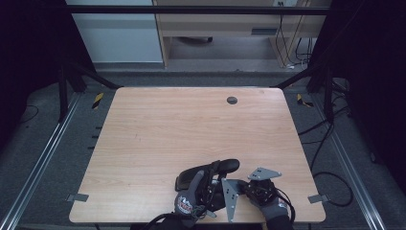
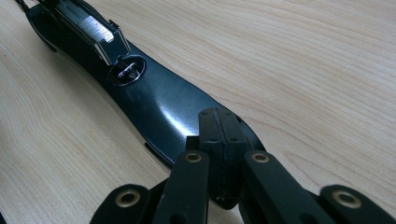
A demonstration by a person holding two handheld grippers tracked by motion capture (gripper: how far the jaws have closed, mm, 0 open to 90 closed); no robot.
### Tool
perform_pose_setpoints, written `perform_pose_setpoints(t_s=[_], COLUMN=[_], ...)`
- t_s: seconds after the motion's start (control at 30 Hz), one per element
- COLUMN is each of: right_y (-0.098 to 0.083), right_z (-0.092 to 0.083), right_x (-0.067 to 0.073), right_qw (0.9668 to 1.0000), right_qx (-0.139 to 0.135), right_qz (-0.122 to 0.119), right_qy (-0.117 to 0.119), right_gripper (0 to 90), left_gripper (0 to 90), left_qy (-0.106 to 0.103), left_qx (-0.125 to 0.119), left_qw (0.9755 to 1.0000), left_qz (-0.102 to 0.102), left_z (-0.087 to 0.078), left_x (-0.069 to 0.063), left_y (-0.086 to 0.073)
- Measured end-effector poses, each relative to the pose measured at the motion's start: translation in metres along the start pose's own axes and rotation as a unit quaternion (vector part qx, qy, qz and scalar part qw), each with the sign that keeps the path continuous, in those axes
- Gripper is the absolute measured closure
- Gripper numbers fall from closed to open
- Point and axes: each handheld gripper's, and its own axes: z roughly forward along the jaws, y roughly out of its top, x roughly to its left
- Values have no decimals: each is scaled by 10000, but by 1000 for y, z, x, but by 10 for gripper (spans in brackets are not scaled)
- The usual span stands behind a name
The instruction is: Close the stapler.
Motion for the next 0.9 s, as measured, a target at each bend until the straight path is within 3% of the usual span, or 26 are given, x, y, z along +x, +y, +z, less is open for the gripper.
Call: perform_pose_setpoints(t_s=[0.47,0.9], right_y=[-1,-2], right_z=[0,-1], right_x=[-1,-4], right_qw=[10000,10000], right_qx=[-15,-62], right_qz=[37,-1], right_qy=[27,52], right_gripper=[900,900], left_gripper=[592,589], left_qy=[115,86], left_qx=[-4,48], left_qw=[9996,9988], left_qz=[245,473], left_z=[3,9], left_x=[-11,-21], left_y=[0,-1])
